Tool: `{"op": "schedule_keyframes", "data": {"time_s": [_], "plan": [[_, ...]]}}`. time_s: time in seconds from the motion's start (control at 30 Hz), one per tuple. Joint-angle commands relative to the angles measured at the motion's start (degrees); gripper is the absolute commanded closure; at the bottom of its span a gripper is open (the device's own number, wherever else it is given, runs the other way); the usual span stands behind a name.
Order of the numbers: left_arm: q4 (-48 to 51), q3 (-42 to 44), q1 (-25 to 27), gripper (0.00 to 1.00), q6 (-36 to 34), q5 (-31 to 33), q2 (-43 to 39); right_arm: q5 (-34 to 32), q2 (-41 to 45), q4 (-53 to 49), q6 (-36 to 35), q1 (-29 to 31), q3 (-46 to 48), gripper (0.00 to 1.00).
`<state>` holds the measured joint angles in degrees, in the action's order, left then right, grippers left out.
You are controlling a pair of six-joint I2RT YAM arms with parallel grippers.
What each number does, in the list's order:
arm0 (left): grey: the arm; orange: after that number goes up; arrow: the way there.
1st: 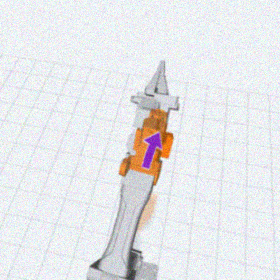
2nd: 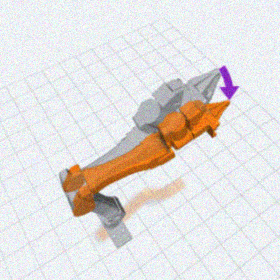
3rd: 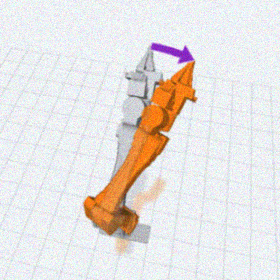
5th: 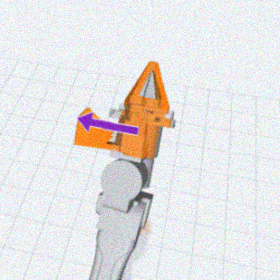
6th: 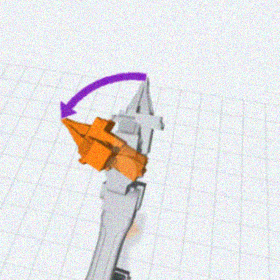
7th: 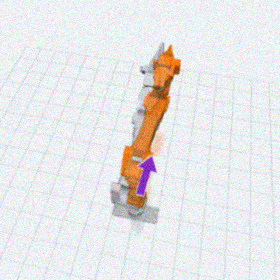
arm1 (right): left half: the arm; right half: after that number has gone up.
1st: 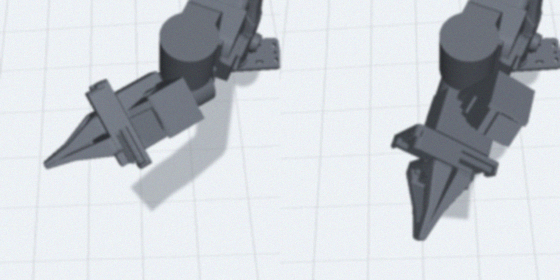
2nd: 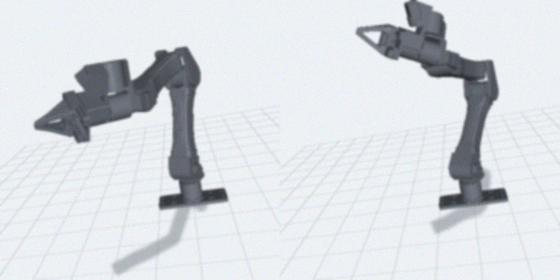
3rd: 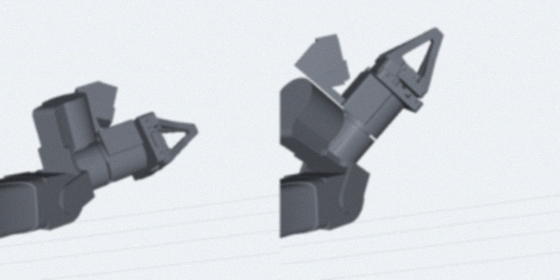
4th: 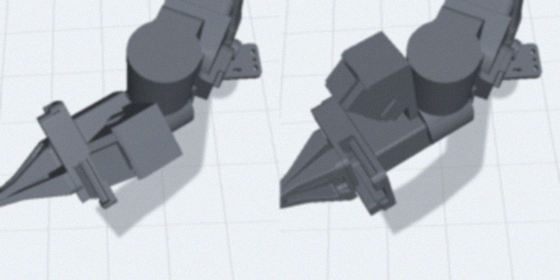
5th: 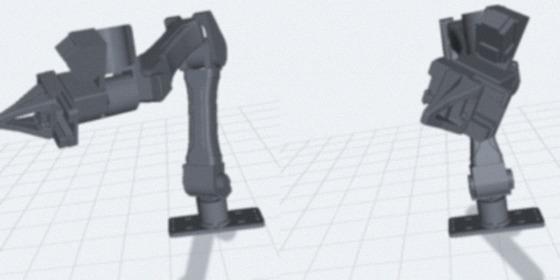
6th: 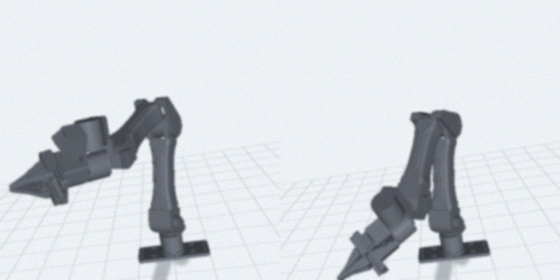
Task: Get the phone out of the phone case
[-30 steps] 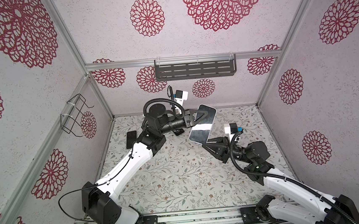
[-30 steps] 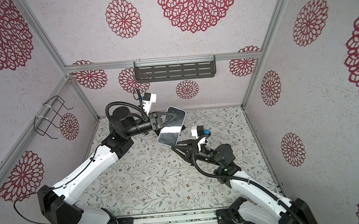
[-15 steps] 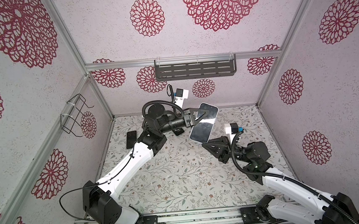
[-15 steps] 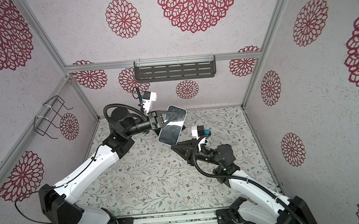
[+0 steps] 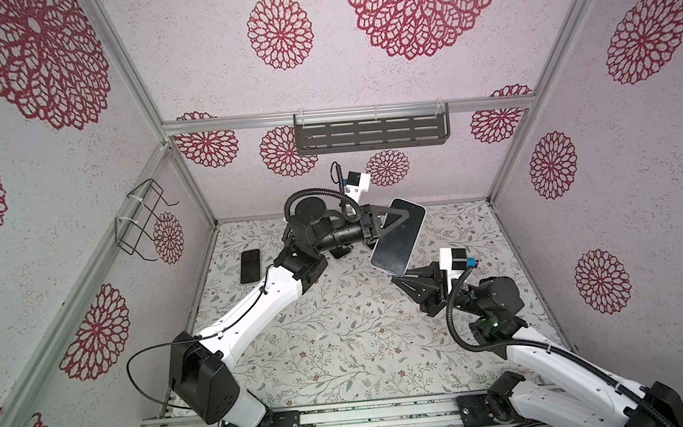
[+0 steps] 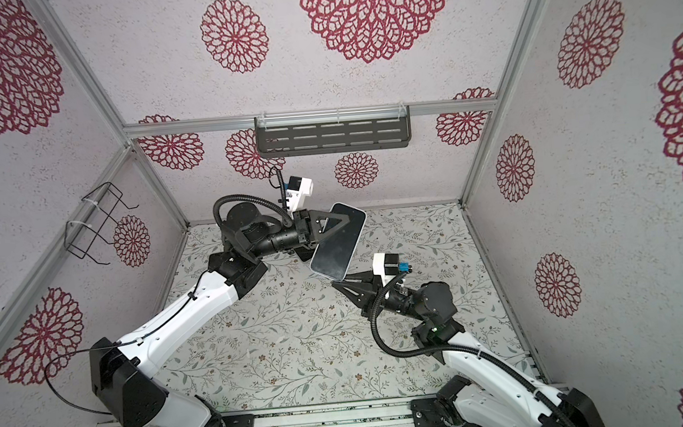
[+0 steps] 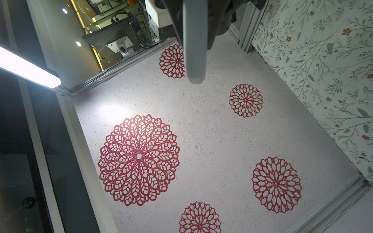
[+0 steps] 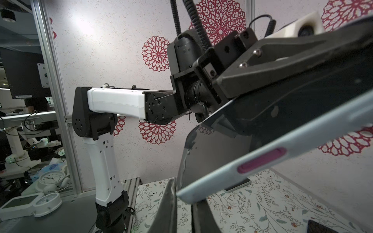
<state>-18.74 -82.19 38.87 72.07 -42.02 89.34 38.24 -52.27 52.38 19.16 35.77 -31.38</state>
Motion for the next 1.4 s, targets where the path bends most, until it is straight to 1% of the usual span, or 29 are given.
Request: {"op": "schedule_keyframes", "data": {"time_s": [0.0,0.07,0.17,0.23,0.3,0.33,0.37,0.5,0.57,0.63,0.67,0.73,0.8,0.93,1.03,1.23,1.37], "plan": [[1.2,-0.2,4.9,1.0,2.7,-0.8,2.0,-5.5,0.6,-1.7,-8.9,-0.5,-2.7,1.0],[1.7,-0.5,5.1,1.0,2.5,-0.9,2.1,-6.0,0.9,-2.0,-9.6,-1.0,-3.2,1.0],[2.1,-0.4,4.8,1.0,1.9,-0.7,2.1,-5.8,1.1,-0.1,-8.1,-1.6,-2.9,1.0],[-0.4,0.5,3.9,1.0,3.1,-0.4,1.5,-5.6,1.9,2.3,-6.9,-1.8,-1.2,1.0],[-5.4,2.4,2.2,1.0,5.3,0.3,-0.3,-6.0,3.6,2.5,-5.8,-1.8,1.1,1.0],[-6.7,3.0,1.3,1.0,5.6,0.8,-1.2,-6.2,4.3,2.8,-5.0,-1.8,2.2,0.97],[-8.1,3.8,0.3,1.0,5.6,1.9,-2.6,-6.2,5.3,3.4,-3.9,-1.8,3.7,0.92],[-17.0,8.6,-2.9,1.0,4.6,8.8,-8.5,-10.5,7.7,10.0,6.1,-1.7,9.8,0.58],[-17.9,11.3,-3.2,1.0,0.2,13.4,-11.4,-13.4,7.5,8.7,13.3,-1.7,9.6,0.44],[-18.7,14.7,-2.9,1.0,-5.2,18.9,-14.4,-12.9,6.3,9.0,19.3,-1.5,8.3,0.26],[-19.5,16.4,-2.9,1.0,-6.7,21.2,-15.4,-13.2,5.8,10.3,22.5,-1.3,8.0,0.21],[-21.6,19.0,-2.9,1.0,-8.9,24.4,-17.0,-14.6,5.1,13.3,26.6,-0.9,8.0,0.2],[-25.8,21.1,-2.5,1.0,-9.3,26.1,-17.3,-15.4,3.8,15.6,28.7,-0.2,7.6,0.2],[-31.9,22.9,-2.1,1.0,-7.2,28.1,-16.0,-15.1,-0.1,19.8,31.9,0.2,5.8,0.23],[-35.3,23.3,-1.7,1.0,-5.1,28.0,-14.5,-14.0,-3.5,24.5,34.4,0.4,4.6,0.24],[-40.7,25.2,-1.2,1.0,-2.3,29.4,-12.9,-11.2,-8.2,28.1,36.1,1.2,0.6,0.27],[-41.7,26.0,-1.2,1.0,-2.0,30.0,-13.0,-10.2,-9.5,30.1,37.1,1.6,-0.1,0.29]]}}
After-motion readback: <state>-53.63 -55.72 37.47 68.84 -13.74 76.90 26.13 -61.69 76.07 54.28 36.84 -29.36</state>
